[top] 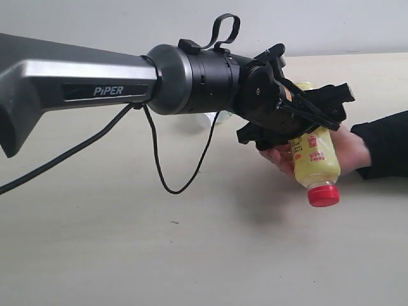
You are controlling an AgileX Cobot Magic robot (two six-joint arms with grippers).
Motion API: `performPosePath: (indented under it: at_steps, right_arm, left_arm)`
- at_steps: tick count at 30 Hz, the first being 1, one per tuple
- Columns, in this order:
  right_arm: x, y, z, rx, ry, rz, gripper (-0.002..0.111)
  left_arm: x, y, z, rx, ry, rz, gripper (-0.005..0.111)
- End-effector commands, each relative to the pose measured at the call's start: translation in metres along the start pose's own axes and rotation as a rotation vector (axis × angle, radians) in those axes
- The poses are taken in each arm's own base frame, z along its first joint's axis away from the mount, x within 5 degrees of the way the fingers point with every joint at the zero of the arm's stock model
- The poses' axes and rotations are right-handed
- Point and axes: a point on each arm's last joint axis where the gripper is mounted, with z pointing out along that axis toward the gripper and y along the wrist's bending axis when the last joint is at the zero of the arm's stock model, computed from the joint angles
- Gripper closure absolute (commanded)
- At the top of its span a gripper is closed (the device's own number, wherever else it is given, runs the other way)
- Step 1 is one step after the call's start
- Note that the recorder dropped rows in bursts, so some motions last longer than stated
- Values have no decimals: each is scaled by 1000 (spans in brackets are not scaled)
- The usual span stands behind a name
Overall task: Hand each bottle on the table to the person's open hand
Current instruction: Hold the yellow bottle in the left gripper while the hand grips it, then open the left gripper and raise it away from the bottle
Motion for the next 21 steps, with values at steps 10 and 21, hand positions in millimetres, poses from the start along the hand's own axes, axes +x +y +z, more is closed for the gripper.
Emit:
performPosePath:
  at_steps: [10, 21]
  right_arm:
    - [1, -1, 0, 4, -7, -14, 108]
    - [1, -1, 0, 4, -7, -14, 108]
  left_arm:
    - [-2, -2, -1, 11, -14, 34, 24]
    - [-16, -6, -17, 21, -36, 60, 24]
